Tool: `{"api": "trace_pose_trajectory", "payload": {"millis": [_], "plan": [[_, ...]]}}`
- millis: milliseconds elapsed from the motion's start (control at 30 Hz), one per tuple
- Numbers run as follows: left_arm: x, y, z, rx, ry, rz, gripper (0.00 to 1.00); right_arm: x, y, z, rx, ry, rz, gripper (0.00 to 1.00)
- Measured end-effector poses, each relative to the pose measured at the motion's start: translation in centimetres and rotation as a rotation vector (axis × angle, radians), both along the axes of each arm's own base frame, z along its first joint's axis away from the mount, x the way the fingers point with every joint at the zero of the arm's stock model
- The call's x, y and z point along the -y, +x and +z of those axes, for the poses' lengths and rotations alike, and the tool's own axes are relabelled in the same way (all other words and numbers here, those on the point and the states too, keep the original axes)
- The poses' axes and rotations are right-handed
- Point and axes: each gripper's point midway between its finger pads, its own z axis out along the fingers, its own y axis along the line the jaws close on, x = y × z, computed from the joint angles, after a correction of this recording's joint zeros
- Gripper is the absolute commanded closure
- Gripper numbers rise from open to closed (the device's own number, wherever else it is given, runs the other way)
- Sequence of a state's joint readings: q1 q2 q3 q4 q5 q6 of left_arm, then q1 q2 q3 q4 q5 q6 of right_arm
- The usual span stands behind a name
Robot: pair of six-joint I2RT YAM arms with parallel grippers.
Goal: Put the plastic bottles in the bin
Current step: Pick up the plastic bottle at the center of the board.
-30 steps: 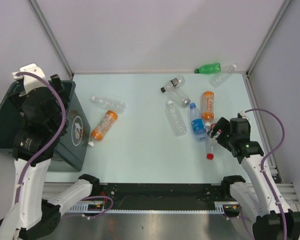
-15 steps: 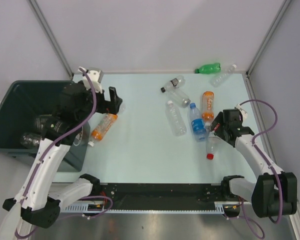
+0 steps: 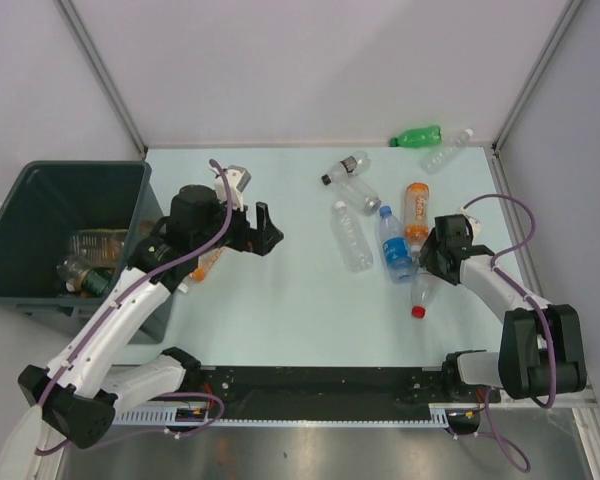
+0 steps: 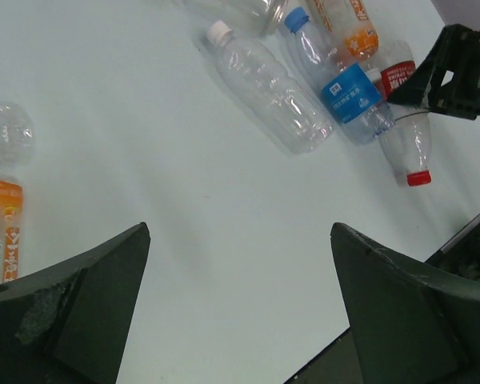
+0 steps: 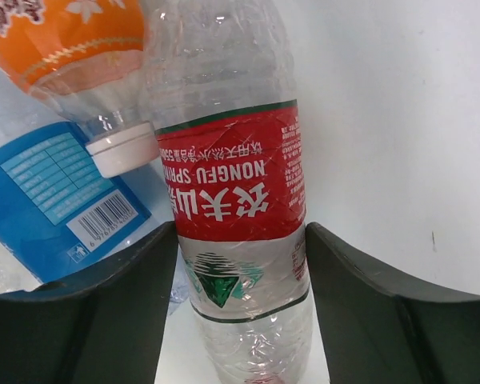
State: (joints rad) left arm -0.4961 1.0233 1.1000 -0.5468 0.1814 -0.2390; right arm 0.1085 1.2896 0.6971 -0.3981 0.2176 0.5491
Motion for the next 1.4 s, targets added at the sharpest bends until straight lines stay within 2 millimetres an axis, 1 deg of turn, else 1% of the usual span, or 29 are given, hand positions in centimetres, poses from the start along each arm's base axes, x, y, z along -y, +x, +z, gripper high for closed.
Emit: {"api": "trace_pose_trajectory", "payload": {"millis": [67,167,200,300,367,433,533,633,700,767,933,1033,1100,1133,1233,1300,1400], "plan": [[0.4,-0.2,-0.7,-0.024,-0.006,-0.005,0.00,-0.1,0.3,0.0,0.003,-0.003,0.004,0.34],[0.5,-0.4,-1.5,-0.048,-0.009,-0.003,0.00,-0.3,0.3,0.1,0.006,-0.009,0.007,0.48],[0.5,-0.4,-1.6,-0.053,-0.008,-0.002,0.01,-0.2,0.3,0.1,0.007,-0.012,0.008,0.58],[0.6,-0.5,-2.1,-0.071,-0.015,0.006,0.01,-0.2,0.2,0.3,0.011,-0.019,0.004,0.66],[0.6,-0.5,-2.2,-0.079,-0.019,0.009,0.01,-0.1,0.0,0.8,0.017,-0.020,-0.001,0.70],[0.7,-0.6,-2.4,-0.089,-0.025,0.009,0.01,-0.2,-0.3,1.8,0.043,-0.016,-0.003,0.71],[1.1,-0.9,-2.6,-0.102,-0.036,-0.006,0.01,-0.3,-0.6,4.5,0.129,0.005,-0.001,0.71],[2.1,-1.5,-2.5,-0.107,-0.059,-0.046,0.01,-1.2,-1.1,7.5,0.223,0.054,0.033,0.71],[3.1,-2.0,-2.4,-0.113,-0.083,-0.086,0.00,-2.5,-1.3,9.7,0.293,0.110,0.088,0.71],[4.3,-2.5,-2.4,-0.119,-0.108,-0.132,0.00,-4.4,-1.7,12.0,0.364,0.182,0.171,0.71],[7.7,-4.4,-2.5,-0.152,-0.198,-0.253,0.02,-11.0,-3.4,17.8,0.547,0.398,0.438,0.66],[10.3,-6.2,-1.9,-0.159,-0.263,-0.339,0.02,-14.7,-4.8,21.0,0.630,0.518,0.579,0.64],[12.0,-7.3,-0.9,-0.144,-0.311,-0.392,0.02,-16.8,-5.7,22.6,0.667,0.580,0.656,0.64],[12.7,-7.8,-0.3,-0.133,-0.335,-0.413,0.02,-17.5,-6.1,23.1,0.678,0.600,0.681,0.64],[14.2,-8.8,1.5,-0.101,-0.398,-0.456,0.02,-19.8,-7.2,24.8,0.716,0.680,0.755,0.64],[14.9,-9.2,2.4,-0.084,-0.433,-0.474,0.03,-21.2,-7.8,25.9,0.736,0.728,0.797,0.64],[15.7,-9.1,2.6,-0.072,-0.451,-0.477,0.04,-22.6,-8.5,26.9,0.756,0.775,0.835,0.65]]}}
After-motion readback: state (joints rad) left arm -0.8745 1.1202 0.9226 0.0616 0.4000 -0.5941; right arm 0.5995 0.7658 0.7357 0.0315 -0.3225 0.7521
